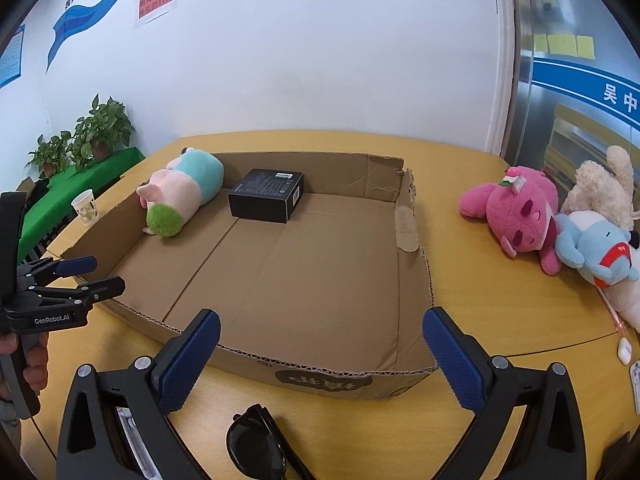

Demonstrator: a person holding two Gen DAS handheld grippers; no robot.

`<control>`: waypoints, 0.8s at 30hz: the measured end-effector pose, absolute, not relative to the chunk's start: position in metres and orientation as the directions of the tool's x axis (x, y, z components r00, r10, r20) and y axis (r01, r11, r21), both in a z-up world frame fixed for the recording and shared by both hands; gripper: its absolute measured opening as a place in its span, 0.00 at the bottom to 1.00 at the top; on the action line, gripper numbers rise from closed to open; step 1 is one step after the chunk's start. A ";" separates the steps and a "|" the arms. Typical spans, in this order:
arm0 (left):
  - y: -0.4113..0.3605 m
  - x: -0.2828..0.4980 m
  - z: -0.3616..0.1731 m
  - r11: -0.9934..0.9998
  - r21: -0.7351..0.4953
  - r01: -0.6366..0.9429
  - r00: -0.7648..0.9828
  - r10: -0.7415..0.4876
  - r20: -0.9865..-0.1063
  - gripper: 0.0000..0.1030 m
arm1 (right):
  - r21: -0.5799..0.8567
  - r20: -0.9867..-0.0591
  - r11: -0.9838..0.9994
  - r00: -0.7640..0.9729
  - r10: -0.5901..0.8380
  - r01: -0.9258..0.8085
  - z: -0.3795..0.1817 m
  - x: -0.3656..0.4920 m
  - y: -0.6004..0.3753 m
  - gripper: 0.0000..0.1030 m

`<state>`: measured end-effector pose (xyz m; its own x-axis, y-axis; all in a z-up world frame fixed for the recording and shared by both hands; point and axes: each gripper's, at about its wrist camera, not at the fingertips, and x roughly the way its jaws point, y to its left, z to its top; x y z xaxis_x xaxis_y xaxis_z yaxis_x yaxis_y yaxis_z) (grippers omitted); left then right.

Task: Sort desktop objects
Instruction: 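Move both grippers to the grey folding phone stand beside the box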

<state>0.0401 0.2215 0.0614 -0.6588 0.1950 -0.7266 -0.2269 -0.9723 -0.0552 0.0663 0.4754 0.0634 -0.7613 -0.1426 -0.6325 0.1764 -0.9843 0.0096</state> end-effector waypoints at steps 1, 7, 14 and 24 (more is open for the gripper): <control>0.221 0.040 0.062 -0.972 -0.058 -0.226 -0.653 0.196 -0.731 0.77 | 0.012 -0.629 -0.984 -0.763 -0.147 0.180 0.065 0.070 0.477 1.00; 0.219 0.044 0.063 -0.964 -0.093 -0.248 -0.628 0.234 -0.742 0.77 | 0.110 -0.651 -0.927 -0.678 -0.341 0.360 0.059 0.099 0.481 1.00; 0.215 0.065 0.090 -0.963 -0.099 -0.249 -0.672 0.246 -0.698 0.77 | 0.218 -0.739 -0.806 -0.446 -0.505 0.551 0.015 0.145 0.449 1.00; 0.220 0.097 0.077 -0.930 -0.113 -0.349 -0.614 0.318 -0.722 0.77 | 0.209 -0.820 -0.758 -0.312 -0.480 0.618 -0.036 0.161 0.402 0.79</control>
<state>0.0973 0.2198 0.0766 -0.6144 0.3180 -0.7220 -0.3485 -0.9304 -0.1132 0.1606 0.4017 -0.0364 -0.3121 -0.4803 -0.8197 0.6177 -0.7581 0.2091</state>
